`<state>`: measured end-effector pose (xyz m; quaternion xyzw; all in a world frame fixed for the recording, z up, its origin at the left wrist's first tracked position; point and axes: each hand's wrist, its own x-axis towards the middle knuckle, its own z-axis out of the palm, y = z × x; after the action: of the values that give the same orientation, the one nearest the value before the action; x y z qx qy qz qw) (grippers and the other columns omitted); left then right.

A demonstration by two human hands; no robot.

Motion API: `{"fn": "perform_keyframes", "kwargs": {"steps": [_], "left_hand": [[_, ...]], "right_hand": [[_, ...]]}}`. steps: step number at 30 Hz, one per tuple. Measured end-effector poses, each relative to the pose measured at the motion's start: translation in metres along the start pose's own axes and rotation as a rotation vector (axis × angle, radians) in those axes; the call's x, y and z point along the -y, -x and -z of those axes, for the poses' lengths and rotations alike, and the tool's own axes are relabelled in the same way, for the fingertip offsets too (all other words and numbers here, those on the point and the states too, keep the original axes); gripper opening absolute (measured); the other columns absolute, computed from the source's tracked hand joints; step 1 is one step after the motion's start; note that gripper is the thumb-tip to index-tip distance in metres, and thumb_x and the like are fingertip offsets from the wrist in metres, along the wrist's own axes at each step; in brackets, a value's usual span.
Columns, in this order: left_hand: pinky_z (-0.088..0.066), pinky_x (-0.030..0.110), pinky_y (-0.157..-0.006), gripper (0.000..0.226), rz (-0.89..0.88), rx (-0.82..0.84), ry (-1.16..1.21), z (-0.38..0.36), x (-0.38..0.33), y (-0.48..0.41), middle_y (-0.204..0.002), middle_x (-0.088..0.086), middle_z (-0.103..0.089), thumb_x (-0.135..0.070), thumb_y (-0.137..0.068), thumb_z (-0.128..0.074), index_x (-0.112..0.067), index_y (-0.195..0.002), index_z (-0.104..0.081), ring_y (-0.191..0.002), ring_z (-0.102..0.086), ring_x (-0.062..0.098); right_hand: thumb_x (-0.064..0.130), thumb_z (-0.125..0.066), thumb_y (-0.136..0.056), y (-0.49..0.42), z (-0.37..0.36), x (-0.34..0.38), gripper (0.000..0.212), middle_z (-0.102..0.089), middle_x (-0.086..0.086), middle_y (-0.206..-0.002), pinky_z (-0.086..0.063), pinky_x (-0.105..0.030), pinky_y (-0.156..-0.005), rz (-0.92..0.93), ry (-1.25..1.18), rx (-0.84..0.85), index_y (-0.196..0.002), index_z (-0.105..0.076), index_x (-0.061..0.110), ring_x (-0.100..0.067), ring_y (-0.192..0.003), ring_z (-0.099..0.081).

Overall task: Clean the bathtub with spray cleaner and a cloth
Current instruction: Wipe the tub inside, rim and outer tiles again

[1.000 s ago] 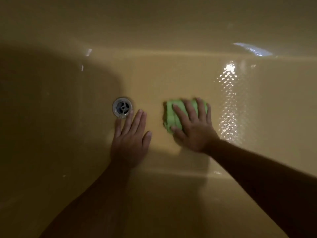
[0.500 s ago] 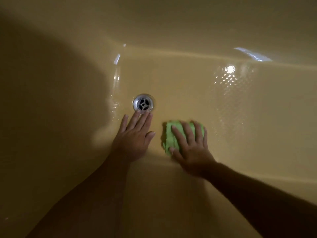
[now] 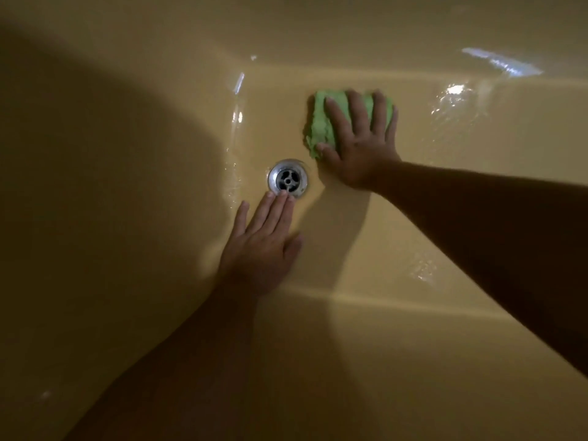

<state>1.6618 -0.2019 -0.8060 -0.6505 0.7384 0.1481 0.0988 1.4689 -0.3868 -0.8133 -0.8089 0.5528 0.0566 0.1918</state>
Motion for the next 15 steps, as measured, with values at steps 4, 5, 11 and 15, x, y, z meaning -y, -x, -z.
{"fn": "perform_keyframes", "kwargs": {"steps": [4,5,11,15], "left_hand": [[0.005,0.046,-0.129,0.076,0.005,0.058,0.054,0.006,0.005,-0.001,-0.173,-0.004,0.003,-0.063,-0.106,-0.015,-0.020,-0.166,0.003,-0.159,0.010,0.015],[0.009,0.044,-0.128,0.078,0.014,0.095,0.075,0.010,0.008,-0.002,-0.173,-0.005,0.007,-0.065,-0.105,-0.017,-0.022,-0.165,0.005,-0.158,0.015,0.015],[0.016,0.044,-0.125,0.091,0.017,0.324,0.019,0.051,0.044,-0.001,-0.171,-0.008,0.019,-0.068,-0.099,-0.041,-0.030,-0.164,0.009,-0.156,0.024,0.016],[0.013,0.052,-0.125,0.095,-0.016,0.381,-0.196,0.077,0.070,-0.004,-0.173,-0.006,0.014,-0.059,-0.096,-0.056,-0.029,-0.165,0.003,-0.158,0.018,0.020]], "right_hand": [[0.067,-0.018,-0.097,0.017,-0.003,0.012,0.079,0.001,-0.009,-0.174,0.008,-0.068,-0.120,-0.058,-0.012,0.035,-0.166,-0.002,0.033,-0.048,-0.156,0.010],[0.067,-0.019,-0.096,0.036,-0.011,0.017,0.079,-0.008,-0.012,-0.173,0.002,-0.072,-0.119,-0.038,-0.006,0.060,-0.166,-0.010,0.031,-0.051,-0.155,0.002],[0.061,-0.033,-0.099,0.188,-0.036,0.075,0.070,-0.044,-0.018,-0.156,-0.027,-0.077,-0.112,0.144,-0.136,0.311,-0.159,-0.040,0.026,-0.055,-0.143,-0.035],[0.068,-0.012,-0.102,0.214,-0.019,0.131,0.067,-0.007,0.001,-0.171,0.004,-0.061,-0.124,0.204,-0.366,0.573,-0.163,-0.004,0.043,-0.034,-0.155,0.002]]}}
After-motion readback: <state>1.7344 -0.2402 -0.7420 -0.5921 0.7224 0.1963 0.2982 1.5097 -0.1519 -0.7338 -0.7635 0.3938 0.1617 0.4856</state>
